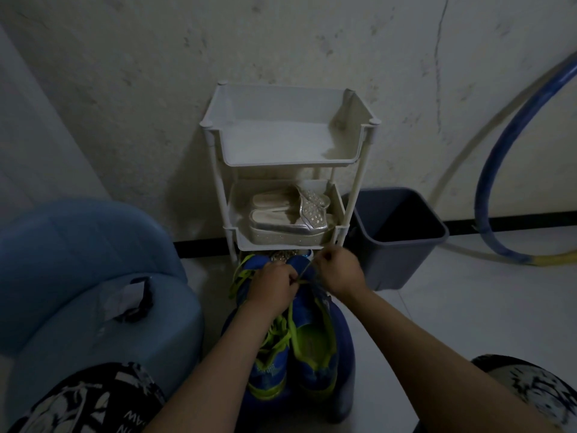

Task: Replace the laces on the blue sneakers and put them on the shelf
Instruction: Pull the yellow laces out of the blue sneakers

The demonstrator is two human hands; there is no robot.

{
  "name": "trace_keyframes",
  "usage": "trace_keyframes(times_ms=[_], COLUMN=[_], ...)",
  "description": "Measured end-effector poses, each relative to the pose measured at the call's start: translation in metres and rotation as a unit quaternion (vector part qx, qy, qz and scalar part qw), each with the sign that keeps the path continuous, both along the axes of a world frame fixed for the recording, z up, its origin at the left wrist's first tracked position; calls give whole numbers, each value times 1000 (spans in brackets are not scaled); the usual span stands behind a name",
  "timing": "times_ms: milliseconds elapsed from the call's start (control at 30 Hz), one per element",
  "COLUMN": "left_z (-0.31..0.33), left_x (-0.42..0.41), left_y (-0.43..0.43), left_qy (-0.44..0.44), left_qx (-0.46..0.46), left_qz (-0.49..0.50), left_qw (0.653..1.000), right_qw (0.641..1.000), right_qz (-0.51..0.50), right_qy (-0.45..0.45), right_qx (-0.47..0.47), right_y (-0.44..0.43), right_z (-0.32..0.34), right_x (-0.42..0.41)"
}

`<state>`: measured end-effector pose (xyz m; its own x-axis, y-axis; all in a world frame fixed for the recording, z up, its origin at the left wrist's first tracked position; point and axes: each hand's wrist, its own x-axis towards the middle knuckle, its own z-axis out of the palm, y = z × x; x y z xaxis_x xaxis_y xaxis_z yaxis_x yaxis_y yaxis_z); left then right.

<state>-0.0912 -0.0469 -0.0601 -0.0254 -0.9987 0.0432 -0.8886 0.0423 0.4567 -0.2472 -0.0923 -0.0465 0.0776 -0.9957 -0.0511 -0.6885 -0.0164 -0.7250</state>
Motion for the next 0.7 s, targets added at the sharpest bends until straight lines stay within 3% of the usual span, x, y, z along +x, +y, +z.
trace_keyframes(times_ms=[67, 133, 300, 400, 533, 600, 700], left_z=[-1, -2, -3, -7, -9, -9, -9], left_x=[-1, -1, -4, -3, -2, -1, 0], left_y=[1, 1, 1, 0, -1, -2, -3], left_qy=[0, -8, -34, -28, 6, 15, 30], left_qx=[4, 3, -32, -35, -17, -11, -5], left_qz=[2, 1, -4, -8, -3, 2, 7], left_qw=[1000, 1000, 999, 999, 1000, 1000, 1000], right_qw=[993, 991, 999, 986, 945, 952, 984], right_qz=[-87, -109, 46, 152, 210, 193, 100], right_qy=[-74, -76, -9, 61, 251, 238, 143], right_qx=[-20, -15, -17, -13, -16, -8, -22], right_y=[-4, -5, 1, 5, 3, 1, 1], right_z=[2, 2, 7, 14, 8, 5, 10], right_x=[-7, -12, -7, 2, 8, 5, 2])
